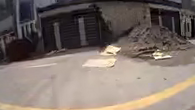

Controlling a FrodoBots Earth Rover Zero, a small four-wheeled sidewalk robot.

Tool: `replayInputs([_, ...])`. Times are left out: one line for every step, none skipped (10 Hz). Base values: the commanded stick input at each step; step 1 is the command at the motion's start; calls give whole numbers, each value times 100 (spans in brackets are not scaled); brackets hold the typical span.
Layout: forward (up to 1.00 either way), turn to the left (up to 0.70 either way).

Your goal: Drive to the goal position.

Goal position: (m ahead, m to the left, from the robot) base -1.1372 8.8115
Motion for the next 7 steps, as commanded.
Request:
replayInputs([100, 40])
replayInputs([100, 40])
replayInputs([100, 40])
replayInputs([100, 40])
replayInputs([100, 40])
replayInputs([100, 40])
replayInputs([100, 40])
